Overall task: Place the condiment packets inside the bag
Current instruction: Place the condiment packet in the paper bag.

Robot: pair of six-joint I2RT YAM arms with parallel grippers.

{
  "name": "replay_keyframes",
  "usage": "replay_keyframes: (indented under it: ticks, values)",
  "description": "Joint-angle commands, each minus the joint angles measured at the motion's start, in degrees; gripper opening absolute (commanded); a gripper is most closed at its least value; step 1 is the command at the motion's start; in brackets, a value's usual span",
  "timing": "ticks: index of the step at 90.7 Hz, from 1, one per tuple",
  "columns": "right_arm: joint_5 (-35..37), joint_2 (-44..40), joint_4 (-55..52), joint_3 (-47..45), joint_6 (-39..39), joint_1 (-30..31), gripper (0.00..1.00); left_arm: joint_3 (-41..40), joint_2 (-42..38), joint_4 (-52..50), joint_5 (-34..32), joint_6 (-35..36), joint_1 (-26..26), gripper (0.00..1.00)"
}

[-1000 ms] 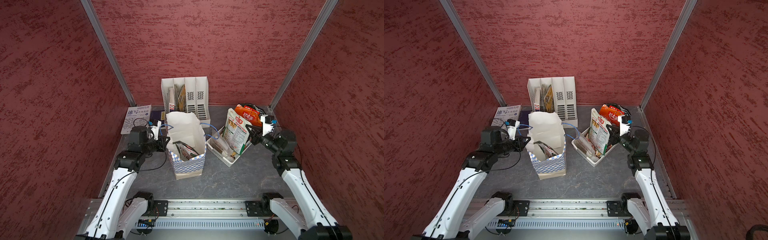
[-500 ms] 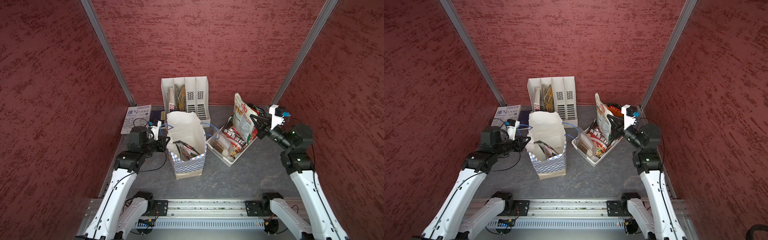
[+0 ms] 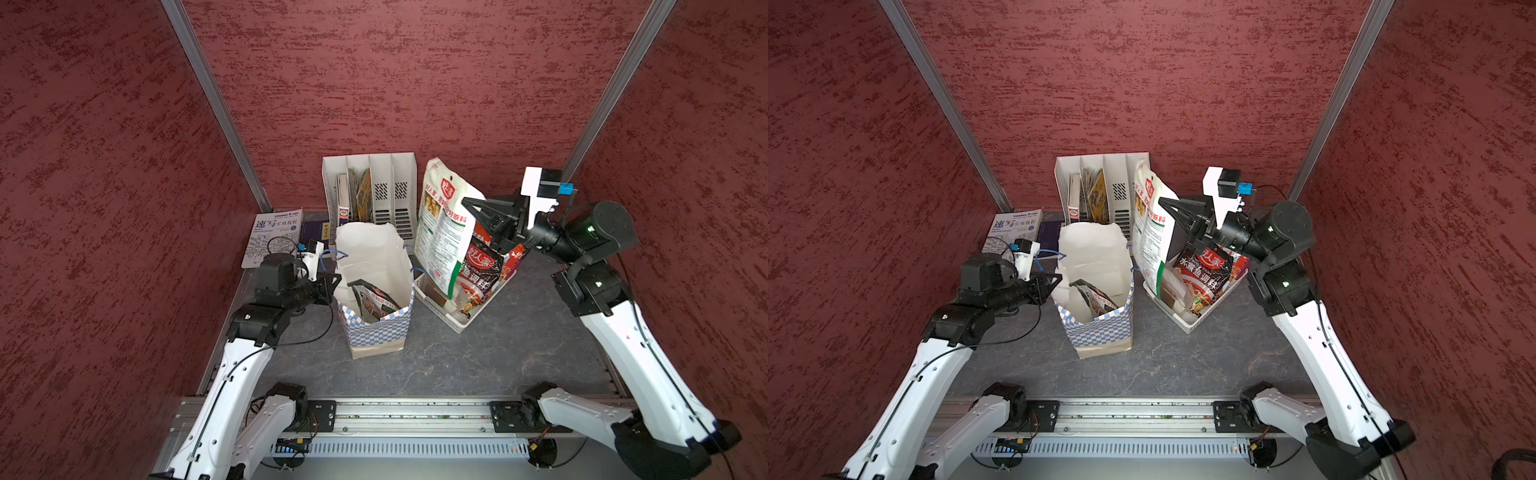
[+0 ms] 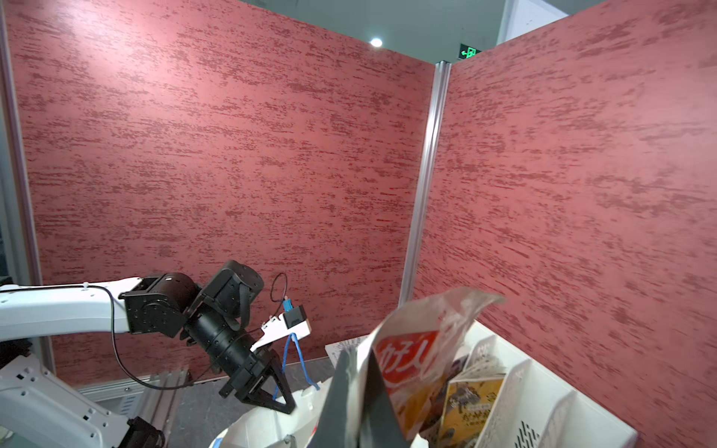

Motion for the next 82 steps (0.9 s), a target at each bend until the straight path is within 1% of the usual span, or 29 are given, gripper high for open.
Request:
replay_keyframes:
  ticks: [1, 21, 31, 40, 51, 70, 82]
  values:
    - [1.92, 3.63, 5.45, 5.16, -0.21, 3.27, 0.00, 0.13, -0.93, 0.52, 0.43, 1.06, -0.62, 0.00]
    - [-2.64, 14.44, 9.44, 12.03, 2.11, 6.82, 0.00, 0.12, -1.37, 0.61, 0.29, 1.31, -0.89, 0.00]
    - [-5.59, 19.19, 10.66, 13.50, 3.19, 7.10, 0.00, 0.12, -1.51, 0.35, 0.19, 1.47, -0.93, 0.00]
    - [-9.32, 21.65, 11.98, 13.45, 3.84, 7.17, 0.00, 0.13, -1.66, 0.23, 0.07, 1.64, -0.98, 0.00]
    - [-11.65, 22.77, 11.26, 11.36, 0.96, 7.18, 0.00, -0.03, -1.61, 0.17, -0.06, 1.81, -0.98, 0.00]
    - [-9.76, 23.75, 7.57, 8.15, -6.69, 7.17, 0.00, 0.19, -1.15, 0.19, 0.08, 2.07, -1.13, 0.00]
    - [-11.36, 24.90, 7.89, 6.60, -8.79, 7.18, 0.00, 0.22, -1.22, 0.19, 0.03, 2.15, -1.15, 0.00]
